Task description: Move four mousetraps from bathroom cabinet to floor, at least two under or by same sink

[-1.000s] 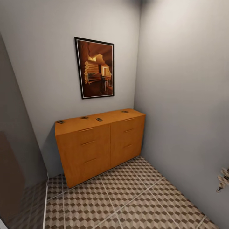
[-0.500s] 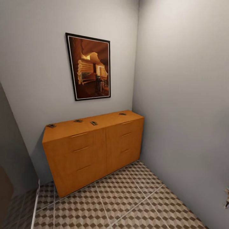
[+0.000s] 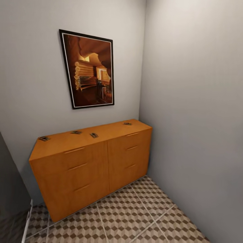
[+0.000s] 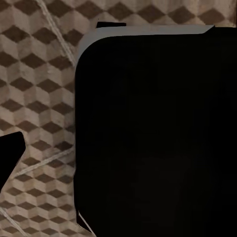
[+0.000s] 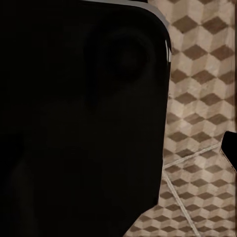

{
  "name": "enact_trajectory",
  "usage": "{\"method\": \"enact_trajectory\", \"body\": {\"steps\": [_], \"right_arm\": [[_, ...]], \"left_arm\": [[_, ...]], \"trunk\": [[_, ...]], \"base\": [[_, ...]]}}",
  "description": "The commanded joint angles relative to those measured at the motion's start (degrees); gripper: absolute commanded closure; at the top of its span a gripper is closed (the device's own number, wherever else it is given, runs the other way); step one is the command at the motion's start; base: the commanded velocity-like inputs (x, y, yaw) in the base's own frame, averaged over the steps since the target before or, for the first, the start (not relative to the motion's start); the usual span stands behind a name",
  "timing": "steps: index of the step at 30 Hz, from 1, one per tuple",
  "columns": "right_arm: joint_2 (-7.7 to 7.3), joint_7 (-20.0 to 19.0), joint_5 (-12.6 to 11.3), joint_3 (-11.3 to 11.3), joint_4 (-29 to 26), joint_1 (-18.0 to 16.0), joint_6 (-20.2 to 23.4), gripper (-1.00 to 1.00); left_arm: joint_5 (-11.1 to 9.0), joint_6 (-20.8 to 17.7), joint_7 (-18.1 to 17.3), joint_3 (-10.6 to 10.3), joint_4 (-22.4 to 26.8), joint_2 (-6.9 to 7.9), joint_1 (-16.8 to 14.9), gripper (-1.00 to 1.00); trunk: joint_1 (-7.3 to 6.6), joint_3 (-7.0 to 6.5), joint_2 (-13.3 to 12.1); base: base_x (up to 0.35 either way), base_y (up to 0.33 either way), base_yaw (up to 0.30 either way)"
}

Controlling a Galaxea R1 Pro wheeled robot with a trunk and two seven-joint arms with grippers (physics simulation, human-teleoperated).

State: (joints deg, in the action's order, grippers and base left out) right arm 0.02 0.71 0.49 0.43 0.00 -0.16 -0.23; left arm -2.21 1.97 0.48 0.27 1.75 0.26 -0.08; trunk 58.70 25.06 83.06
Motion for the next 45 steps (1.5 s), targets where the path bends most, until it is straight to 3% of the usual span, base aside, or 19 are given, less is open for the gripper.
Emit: {"method": "enact_trajectory", "body": {"steps": [1,24,45], "right_arm": [[0.03,0.1,0.1,0.0,0.0,0.0,0.0,-1.0],[-0.18,0.0,0.5,0.2,0.0,0.0,0.1,-1.0],[-0.29,0.0,0.5,0.3,0.0,0.0,0.1,-1.0]], "left_arm": [[-0.2,0.1,0.0,0.0,0.0,0.0,0.0,-1.0],[-0.3,0.2,0.0,0.0,0.0,0.0,0.0,-1.0],[-0.3,0.2,0.0,0.0,0.0,0.0,0.0,-1.0]], "trunk": [[0.03,0.05,0.0],[0.03,0.05,0.0],[0.03,0.05,0.0]], "base": [[0.29,-0.084,0.0],[0.267,-0.025,0.012],[0.027,0.0,0.242]]}}
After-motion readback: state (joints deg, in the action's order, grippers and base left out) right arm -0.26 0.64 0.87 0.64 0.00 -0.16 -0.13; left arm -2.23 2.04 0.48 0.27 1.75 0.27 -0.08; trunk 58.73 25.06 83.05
